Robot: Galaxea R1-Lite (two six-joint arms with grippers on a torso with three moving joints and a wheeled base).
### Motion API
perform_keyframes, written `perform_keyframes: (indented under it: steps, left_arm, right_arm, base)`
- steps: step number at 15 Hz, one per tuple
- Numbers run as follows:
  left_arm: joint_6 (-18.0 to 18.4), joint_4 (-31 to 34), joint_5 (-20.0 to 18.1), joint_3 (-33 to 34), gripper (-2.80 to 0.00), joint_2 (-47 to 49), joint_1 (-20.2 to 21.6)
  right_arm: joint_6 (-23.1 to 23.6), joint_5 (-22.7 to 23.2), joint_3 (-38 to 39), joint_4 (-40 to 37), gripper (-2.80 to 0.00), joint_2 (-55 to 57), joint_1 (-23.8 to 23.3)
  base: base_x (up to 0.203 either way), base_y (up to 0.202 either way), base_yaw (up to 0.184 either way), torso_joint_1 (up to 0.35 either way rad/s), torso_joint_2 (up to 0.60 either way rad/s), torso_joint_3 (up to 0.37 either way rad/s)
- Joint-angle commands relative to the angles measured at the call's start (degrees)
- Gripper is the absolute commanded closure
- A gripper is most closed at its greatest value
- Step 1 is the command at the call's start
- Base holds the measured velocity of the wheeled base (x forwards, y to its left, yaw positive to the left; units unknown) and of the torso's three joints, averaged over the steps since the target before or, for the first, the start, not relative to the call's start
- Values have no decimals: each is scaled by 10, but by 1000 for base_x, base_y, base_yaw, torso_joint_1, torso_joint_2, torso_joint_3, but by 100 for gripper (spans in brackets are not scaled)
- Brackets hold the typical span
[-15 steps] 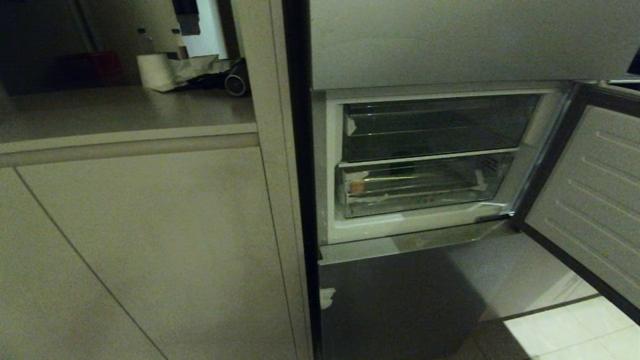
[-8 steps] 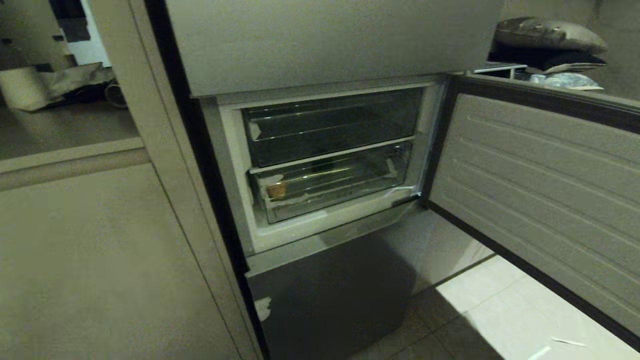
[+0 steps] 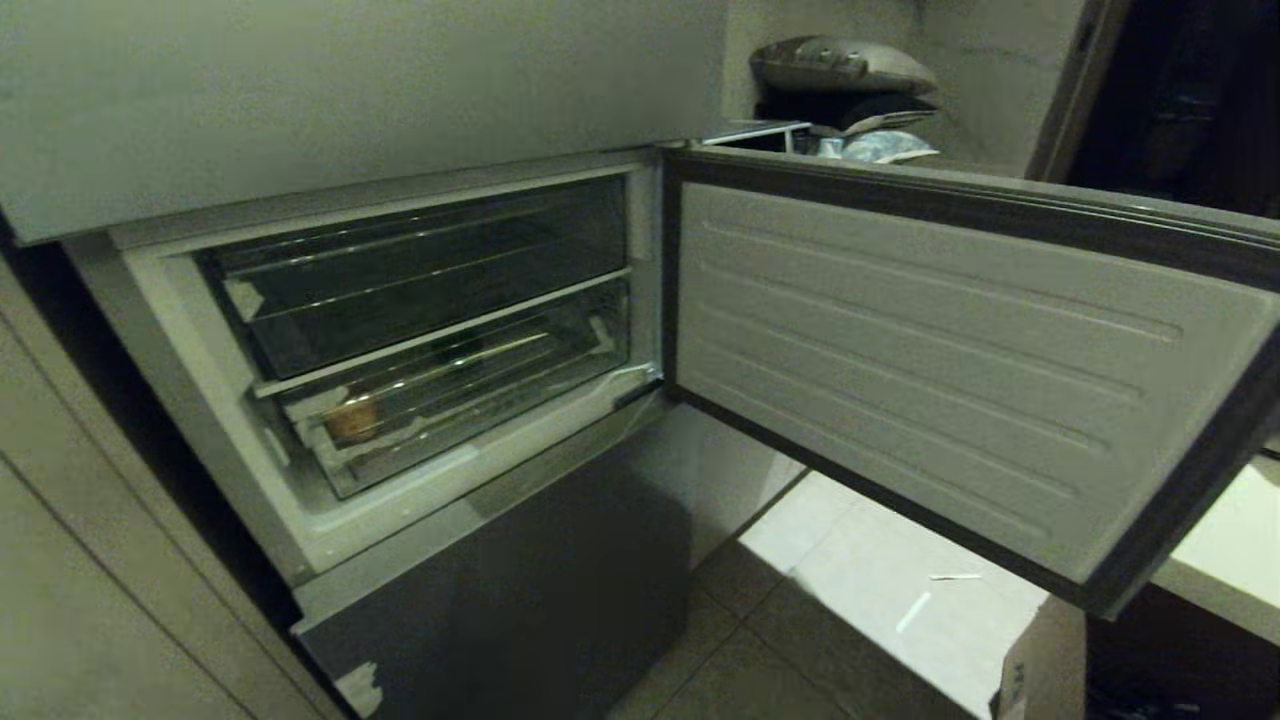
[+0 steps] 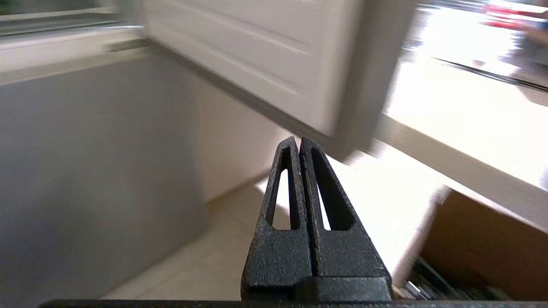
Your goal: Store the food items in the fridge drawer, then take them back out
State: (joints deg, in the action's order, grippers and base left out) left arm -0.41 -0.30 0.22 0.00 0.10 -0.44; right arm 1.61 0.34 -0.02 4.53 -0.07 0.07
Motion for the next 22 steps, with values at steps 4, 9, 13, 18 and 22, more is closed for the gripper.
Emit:
perform_keyframes:
  steps: [4, 9, 13, 18, 22]
  left_arm:
    - [0, 0, 0, 0, 0, 0, 0]
    - [0, 0, 0, 0, 0, 0, 0]
    - [0, 0, 0, 0, 0, 0, 0]
    - [0, 0, 0, 0, 0, 0, 0]
    - [0, 0, 0, 0, 0, 0, 0]
  right_arm:
    - [-20, -9, 18, 2, 0, 0, 0]
    - [-22, -10, 18, 2, 0, 0, 0]
    - [-23, -10, 18, 2, 0, 0, 0]
    - [-23, -10, 18, 2, 0, 0, 0]
    - [-23, -10, 18, 2, 0, 0, 0]
  base:
    - [-1, 6, -153, 2, 1, 3]
    - [0, 0, -14, 0, 0, 0]
    - [0, 0, 0, 0, 0, 0]
    - [0, 0, 0, 0, 0, 0]
    - [-177, 0, 4, 5, 0, 4]
